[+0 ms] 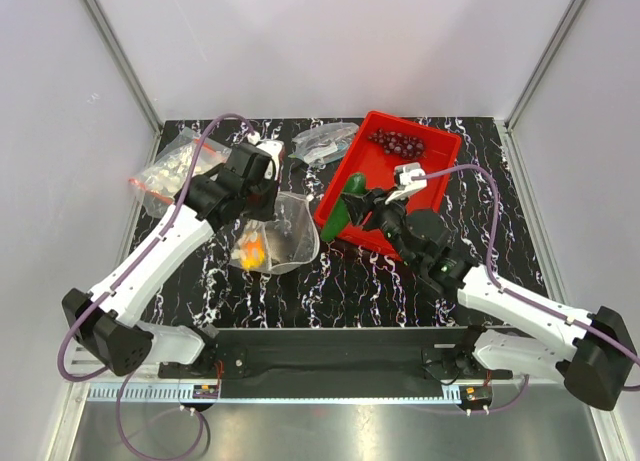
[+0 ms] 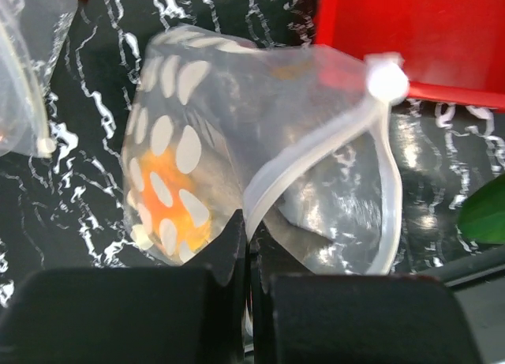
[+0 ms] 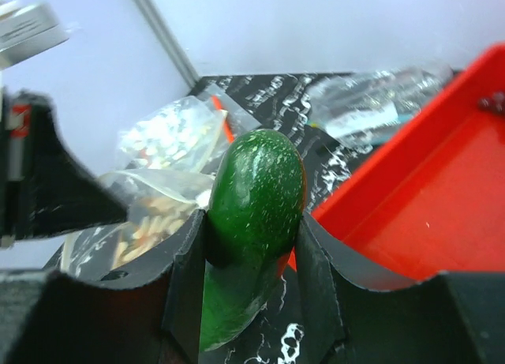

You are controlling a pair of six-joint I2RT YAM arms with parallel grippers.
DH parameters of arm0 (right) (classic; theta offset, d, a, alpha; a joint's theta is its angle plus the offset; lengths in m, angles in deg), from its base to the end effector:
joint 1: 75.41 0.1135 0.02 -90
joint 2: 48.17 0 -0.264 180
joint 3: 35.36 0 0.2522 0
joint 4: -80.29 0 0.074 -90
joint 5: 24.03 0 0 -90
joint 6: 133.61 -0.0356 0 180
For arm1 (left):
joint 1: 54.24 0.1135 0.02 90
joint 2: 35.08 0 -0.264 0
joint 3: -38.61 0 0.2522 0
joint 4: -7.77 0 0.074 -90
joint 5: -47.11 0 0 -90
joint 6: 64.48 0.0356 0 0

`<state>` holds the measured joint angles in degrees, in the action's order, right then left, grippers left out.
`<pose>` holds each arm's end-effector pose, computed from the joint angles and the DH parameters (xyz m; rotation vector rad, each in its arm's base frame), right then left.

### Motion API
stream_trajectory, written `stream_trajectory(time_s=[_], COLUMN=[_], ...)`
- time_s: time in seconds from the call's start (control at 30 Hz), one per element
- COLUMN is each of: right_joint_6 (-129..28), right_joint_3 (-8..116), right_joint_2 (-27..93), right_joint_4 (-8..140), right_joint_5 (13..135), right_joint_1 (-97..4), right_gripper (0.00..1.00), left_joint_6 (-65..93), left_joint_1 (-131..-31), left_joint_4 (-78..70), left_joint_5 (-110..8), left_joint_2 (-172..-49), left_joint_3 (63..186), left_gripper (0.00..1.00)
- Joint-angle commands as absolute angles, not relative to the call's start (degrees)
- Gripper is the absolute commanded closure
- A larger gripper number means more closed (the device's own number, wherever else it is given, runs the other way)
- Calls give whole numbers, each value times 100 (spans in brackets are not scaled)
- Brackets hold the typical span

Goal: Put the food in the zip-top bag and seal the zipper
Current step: Place the fake vegetable in the zipper food storage bag.

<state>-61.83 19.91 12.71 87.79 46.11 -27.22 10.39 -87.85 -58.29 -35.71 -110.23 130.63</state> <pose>0.1756 0.1782 0.3230 -0.1299 1.5709 0.6507 0.2233 -0.1431 0.3591 0.3347 2.4109 -0.2344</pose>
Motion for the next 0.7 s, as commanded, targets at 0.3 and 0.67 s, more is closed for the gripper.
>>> stream_trajectory(time_s=[0.3,0.67], right_joint_6=[-5073,-4810], right_joint_3=[2173,2059], right_joint_2=[1493,888], right_joint_4=[10028,9800], right_joint_5=[4698,4760], right_joint_1=[-2276,-2144], right_gripper=[91,94], left_joint_6=[610,724], left_joint_1=[-8773,-8773], left_joint_4=[-5803,-5969], left_joint_5=[-5035,-4721], left_joint_2=[-11268,-11541], left_joint_3=[13656,13911], left_gripper=[100,100])
